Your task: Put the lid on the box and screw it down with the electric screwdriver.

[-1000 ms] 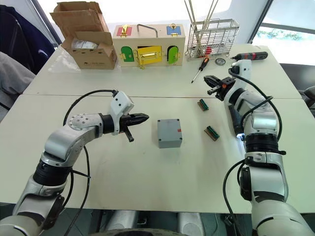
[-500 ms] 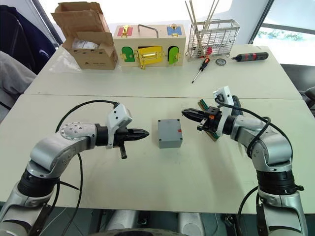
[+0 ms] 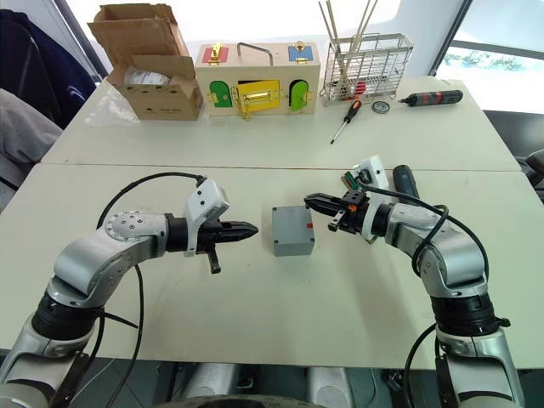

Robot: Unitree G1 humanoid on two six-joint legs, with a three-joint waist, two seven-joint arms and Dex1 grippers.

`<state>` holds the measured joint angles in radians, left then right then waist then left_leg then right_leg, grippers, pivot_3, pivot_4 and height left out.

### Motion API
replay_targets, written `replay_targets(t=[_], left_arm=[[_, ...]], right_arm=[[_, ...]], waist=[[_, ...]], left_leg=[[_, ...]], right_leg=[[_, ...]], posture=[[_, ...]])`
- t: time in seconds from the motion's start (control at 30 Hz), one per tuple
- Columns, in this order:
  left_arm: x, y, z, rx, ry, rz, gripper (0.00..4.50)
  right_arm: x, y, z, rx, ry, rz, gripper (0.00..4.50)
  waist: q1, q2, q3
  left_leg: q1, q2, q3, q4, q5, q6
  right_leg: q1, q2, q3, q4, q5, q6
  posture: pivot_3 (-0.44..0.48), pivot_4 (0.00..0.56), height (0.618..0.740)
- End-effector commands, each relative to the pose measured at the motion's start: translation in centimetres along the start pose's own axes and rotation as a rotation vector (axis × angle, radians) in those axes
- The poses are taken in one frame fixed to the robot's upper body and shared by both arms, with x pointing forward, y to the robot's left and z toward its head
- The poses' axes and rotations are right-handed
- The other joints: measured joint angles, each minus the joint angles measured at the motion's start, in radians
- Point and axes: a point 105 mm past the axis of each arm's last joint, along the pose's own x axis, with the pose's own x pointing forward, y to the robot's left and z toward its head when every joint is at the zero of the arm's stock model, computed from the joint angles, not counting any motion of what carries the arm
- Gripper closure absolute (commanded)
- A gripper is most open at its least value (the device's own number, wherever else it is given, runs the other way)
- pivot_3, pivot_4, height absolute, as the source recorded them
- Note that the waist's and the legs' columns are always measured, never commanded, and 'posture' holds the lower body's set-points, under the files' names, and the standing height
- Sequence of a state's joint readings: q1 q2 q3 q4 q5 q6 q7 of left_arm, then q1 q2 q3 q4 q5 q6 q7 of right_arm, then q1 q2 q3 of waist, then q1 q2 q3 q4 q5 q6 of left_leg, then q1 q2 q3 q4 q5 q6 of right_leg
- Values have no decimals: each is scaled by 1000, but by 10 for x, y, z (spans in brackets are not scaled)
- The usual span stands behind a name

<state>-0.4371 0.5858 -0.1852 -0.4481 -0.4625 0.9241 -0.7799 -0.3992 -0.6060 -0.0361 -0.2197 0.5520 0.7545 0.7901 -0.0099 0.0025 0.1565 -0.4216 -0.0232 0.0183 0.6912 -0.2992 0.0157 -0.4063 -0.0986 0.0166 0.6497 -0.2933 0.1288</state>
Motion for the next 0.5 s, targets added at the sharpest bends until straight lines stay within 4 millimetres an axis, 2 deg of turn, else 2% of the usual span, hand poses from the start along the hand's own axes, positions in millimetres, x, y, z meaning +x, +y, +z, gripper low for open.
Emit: replay_targets(t=[0.03,0.5], left_arm=[[-2,-1,8,33,-24,3,4500],[0,-1,9,41,-24,8,4500]], right_arm=[[0,1,10,-36,-31,4,4453],[1,-5,3,-33,-14,-20,4453]], waist=[[0,0,0],[0,0,0]], left_leg=[[0,0,0,0,0,0],[0,0,0,0,0,0]], right_leg=[[0,0,0,0,0,0],[0,0,0,0,0,0]], posture=[[0,150,740],[0,150,740]])
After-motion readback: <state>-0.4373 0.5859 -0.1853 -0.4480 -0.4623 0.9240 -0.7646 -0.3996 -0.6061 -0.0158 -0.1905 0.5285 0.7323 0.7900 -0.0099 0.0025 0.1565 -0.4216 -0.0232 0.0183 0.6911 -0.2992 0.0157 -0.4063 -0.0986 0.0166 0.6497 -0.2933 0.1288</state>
